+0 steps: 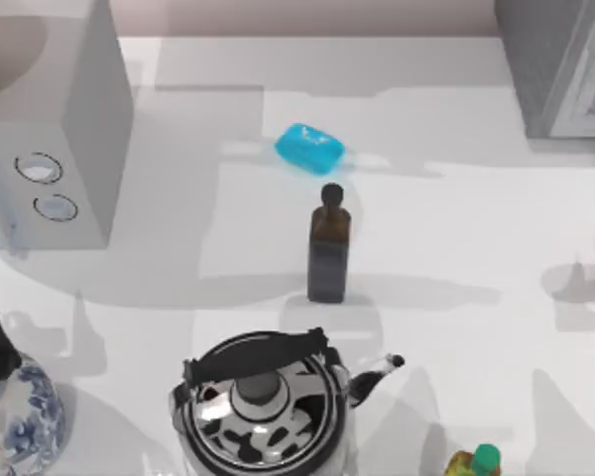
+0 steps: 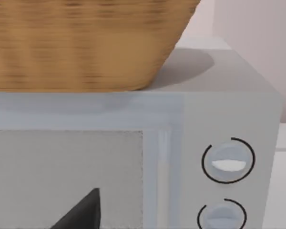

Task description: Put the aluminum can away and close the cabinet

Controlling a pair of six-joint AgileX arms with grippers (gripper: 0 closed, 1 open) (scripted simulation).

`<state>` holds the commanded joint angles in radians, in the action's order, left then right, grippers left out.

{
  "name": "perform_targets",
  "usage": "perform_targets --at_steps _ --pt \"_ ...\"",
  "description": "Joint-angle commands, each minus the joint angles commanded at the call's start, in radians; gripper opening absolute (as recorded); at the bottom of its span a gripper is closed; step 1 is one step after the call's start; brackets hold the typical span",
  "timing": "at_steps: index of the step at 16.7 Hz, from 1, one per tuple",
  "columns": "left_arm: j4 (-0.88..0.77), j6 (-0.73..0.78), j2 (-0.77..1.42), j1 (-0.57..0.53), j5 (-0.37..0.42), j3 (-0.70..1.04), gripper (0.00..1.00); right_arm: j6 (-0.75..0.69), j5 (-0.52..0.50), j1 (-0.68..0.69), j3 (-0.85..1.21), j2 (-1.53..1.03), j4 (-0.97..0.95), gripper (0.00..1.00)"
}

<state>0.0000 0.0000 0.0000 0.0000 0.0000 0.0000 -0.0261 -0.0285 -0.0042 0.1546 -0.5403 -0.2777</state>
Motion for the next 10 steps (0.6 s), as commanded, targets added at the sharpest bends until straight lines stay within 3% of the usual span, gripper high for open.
perform_targets --at_steps 10 --pt "0.0 0.0 0.0 0.0 0.0 0.0 1.0 0.037 0.014 0.001 0.13 -0.767 -0.218 1.0"
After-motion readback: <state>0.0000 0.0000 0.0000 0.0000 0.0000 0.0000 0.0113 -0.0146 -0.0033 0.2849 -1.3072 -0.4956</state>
